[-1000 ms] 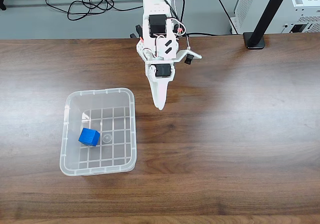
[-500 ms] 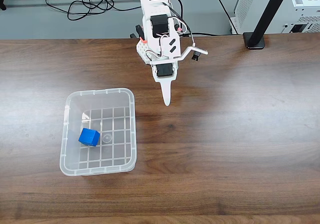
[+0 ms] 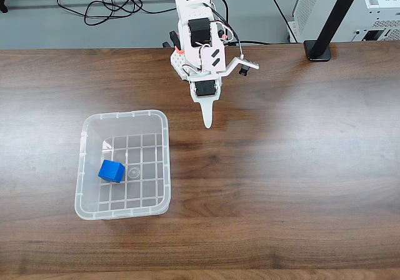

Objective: Pick and place a cube

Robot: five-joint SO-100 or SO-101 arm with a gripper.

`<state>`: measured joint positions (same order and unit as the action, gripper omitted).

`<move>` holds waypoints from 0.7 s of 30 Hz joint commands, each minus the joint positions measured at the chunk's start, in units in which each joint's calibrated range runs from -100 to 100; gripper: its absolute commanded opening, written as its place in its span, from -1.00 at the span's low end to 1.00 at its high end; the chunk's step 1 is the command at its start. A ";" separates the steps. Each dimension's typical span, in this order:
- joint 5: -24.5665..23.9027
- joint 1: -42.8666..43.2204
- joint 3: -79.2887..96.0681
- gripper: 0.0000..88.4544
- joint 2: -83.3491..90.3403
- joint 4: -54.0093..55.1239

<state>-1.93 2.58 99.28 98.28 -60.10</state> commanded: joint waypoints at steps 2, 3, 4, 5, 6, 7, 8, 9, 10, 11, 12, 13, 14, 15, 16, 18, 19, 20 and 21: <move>-0.50 -2.06 -1.88 -0.95 0.81 -0.22; -0.71 -2.65 -1.88 -0.95 0.81 -0.22; -0.87 -3.16 -1.88 -0.95 0.81 -0.22; -0.87 -3.60 -1.88 -0.96 0.81 -0.22; -0.87 -3.82 -1.88 -0.95 0.81 -0.22; -0.87 -3.90 -1.88 -0.95 0.81 -0.14; -0.87 -3.90 -1.88 -0.95 0.81 -0.14; -0.87 -3.90 -1.88 -0.95 0.81 -0.14; -0.87 -3.82 -1.88 -0.95 0.81 -0.14; -0.81 -3.68 -1.88 -0.95 0.81 -0.14; -0.76 -3.60 -1.88 -0.96 0.81 -0.14; -0.71 -3.60 -1.88 -0.96 0.81 -0.14; -0.71 -3.60 -1.88 -0.96 0.81 -0.14; -0.71 -3.60 -1.88 -0.96 0.81 -0.14; -0.71 -3.60 -1.88 -0.96 0.81 -0.14; -0.71 -3.60 -1.88 -0.96 0.81 -0.14; -0.71 -3.60 -1.88 -0.96 0.81 -0.14; -0.71 -3.53 -1.88 -0.96 0.81 -0.14; -0.71 -3.53 -1.88 -0.96 0.81 -0.14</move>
<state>-2.45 -0.83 99.28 98.36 -60.10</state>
